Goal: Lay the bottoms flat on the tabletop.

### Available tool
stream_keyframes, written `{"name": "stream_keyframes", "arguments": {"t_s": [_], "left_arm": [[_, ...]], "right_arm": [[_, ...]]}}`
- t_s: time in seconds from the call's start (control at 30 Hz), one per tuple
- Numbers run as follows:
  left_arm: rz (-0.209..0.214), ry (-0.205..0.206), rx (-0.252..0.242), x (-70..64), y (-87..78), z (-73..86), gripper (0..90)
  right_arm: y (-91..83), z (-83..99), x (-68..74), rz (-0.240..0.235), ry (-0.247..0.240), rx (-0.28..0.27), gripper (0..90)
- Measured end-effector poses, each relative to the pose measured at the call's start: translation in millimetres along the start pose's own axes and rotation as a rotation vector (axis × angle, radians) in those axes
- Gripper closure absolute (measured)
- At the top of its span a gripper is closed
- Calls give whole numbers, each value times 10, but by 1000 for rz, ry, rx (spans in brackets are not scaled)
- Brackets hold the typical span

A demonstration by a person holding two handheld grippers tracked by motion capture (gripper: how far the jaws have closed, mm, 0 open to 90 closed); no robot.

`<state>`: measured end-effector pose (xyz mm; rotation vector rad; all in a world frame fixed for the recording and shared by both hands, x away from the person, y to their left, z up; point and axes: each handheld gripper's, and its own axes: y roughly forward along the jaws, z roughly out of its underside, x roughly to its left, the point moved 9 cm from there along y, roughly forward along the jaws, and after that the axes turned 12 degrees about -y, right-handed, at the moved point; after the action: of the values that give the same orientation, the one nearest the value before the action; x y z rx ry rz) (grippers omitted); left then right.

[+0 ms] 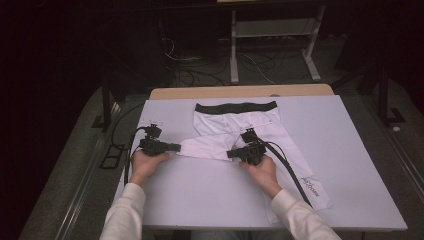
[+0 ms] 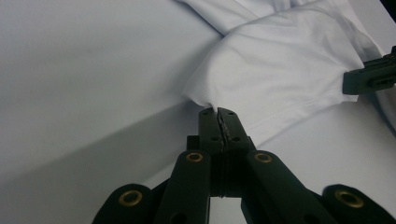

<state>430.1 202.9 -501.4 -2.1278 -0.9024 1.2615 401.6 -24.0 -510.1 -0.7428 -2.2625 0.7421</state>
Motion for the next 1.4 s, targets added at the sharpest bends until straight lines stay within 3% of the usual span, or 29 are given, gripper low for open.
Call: {"name": "stream_keyframes", "arguments": {"t_s": [0.2,0.4,0.67,0.83,1.13,1.4], "left_arm": [[3,67,82,-196,-203,312,891],[10,121,132,-323,-388,651,890],[21,152,170,-389,-514,1029,889],[24,162,186,-413,-563,1194,889],[30,179,174,-467,-767,1436,889],[38,169,170,-448,-820,1540,887]], "right_arm": [[-161,259,318,-74,-9,36,864],[-233,603,609,-149,24,78,865],[-270,935,940,-198,-32,149,865],[-218,1084,1021,-225,-38,182,865],[-237,1115,1127,-269,-45,183,865],[-242,1143,1207,-302,-58,194,864]]}}
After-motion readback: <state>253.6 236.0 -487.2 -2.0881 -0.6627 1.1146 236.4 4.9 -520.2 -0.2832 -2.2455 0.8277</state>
